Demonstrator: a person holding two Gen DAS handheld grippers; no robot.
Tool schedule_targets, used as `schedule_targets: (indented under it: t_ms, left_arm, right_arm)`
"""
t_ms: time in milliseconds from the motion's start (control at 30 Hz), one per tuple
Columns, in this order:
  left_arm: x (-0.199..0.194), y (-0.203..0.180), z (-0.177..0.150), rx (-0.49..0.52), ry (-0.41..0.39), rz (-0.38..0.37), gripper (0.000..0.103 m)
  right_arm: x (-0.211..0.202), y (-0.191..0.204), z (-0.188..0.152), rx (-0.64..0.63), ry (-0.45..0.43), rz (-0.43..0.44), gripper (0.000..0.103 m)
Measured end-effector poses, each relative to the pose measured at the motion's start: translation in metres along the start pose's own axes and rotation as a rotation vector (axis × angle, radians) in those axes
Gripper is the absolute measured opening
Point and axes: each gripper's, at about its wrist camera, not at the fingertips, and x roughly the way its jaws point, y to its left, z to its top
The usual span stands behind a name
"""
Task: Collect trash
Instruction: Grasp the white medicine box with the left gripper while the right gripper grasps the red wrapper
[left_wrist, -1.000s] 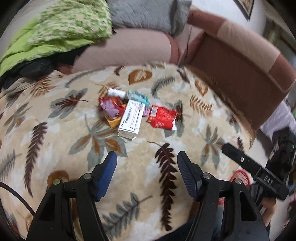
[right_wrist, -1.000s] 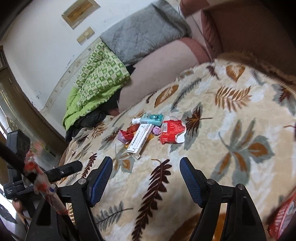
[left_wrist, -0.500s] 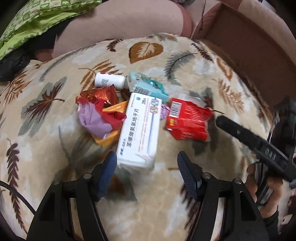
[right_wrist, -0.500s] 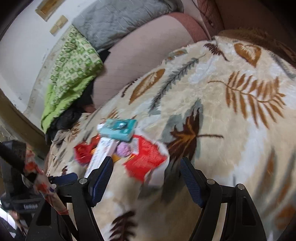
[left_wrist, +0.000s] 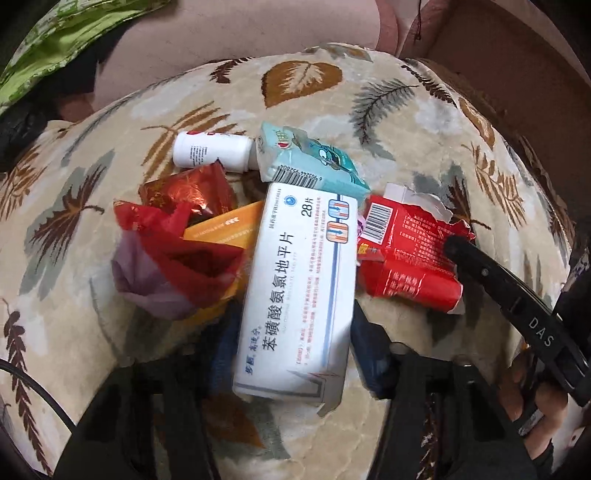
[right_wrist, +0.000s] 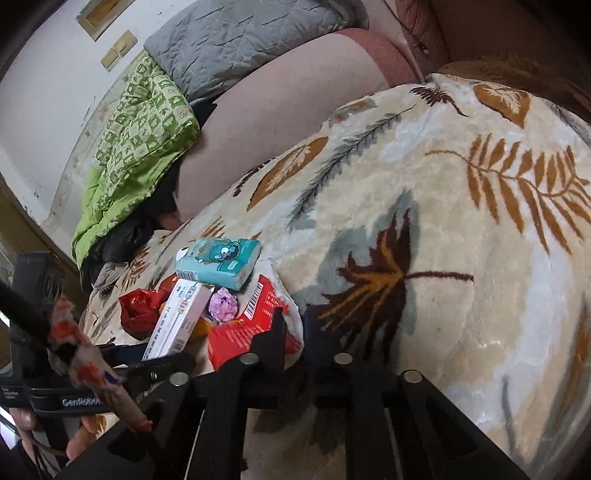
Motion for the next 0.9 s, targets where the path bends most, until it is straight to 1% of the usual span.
schedule_targets:
  t_ms: [67,167,300,367,467,533,600,667,700,767,833,900]
  left_arm:
    - [-0.01,0.001,-0.003,-0.009,-0.025,-0.027,0.053]
    - [-0.028,-0.002,-0.009,-0.007,-0.053,-0.023,0.053]
    - [-0.058,-0.01,-0.026,-0.02,-0.067,-0.03,0.053]
    - [-0.081,-0.02,-0.038,-0.014,-0.097,-0.001,0.053]
    - [-0.12,-0.039,-0.06,-0.017,-0.157,0.01,0.053]
    - [-0.148,-0.051,-0.083,-0.022,-0.213,0.007,0.053]
    - [-0.169,-0.055,-0.106,-0.043,-0.248,-0.029,0.053]
    - [-0.195,-0.057,-0.138,-0.098,-0.306,-0.085,0.053]
    - [-0.203,-0.057,-0.147,-0.116,-0.324,-0.096,0.053]
    - [-0.226,-0.054,-0.176,-0.166,-0.372,-0.122,0.053]
    - [-0.243,-0.051,-0.195,-0.198,-0.407,-0.139,0.053]
    - [-0.255,-0.05,-0.207,-0.216,-0.423,-0.136,0.053]
  right_arm:
    - [-0.005,-0.003,-0.001,0.024,-0.015,0.009,0.005]
    - [-0.018,-0.002,-0.008,0.049,-0.03,0.005,0.003]
    - [-0.056,0.014,-0.035,0.037,-0.072,-0.018,0.003]
    - [-0.077,0.024,-0.049,0.029,-0.088,-0.029,0.003]
    - [-0.113,0.042,-0.068,0.012,-0.118,-0.018,0.003]
    - [-0.142,0.057,-0.077,-0.017,-0.149,-0.021,0.003]
    - [-0.169,0.069,-0.084,-0.03,-0.176,-0.011,0.003]
    - [-0.194,0.077,-0.092,-0.04,-0.203,-0.004,0.003]
    - [-0.207,0.083,-0.097,-0.046,-0.219,-0.002,0.003]
    - [-0.233,0.093,-0.107,-0.066,-0.245,-0.001,0.003]
    - [-0.255,0.103,-0.115,-0.087,-0.269,-0.002,0.003]
    - [-0.275,0.109,-0.122,-0.1,-0.288,-0.003,0.003]
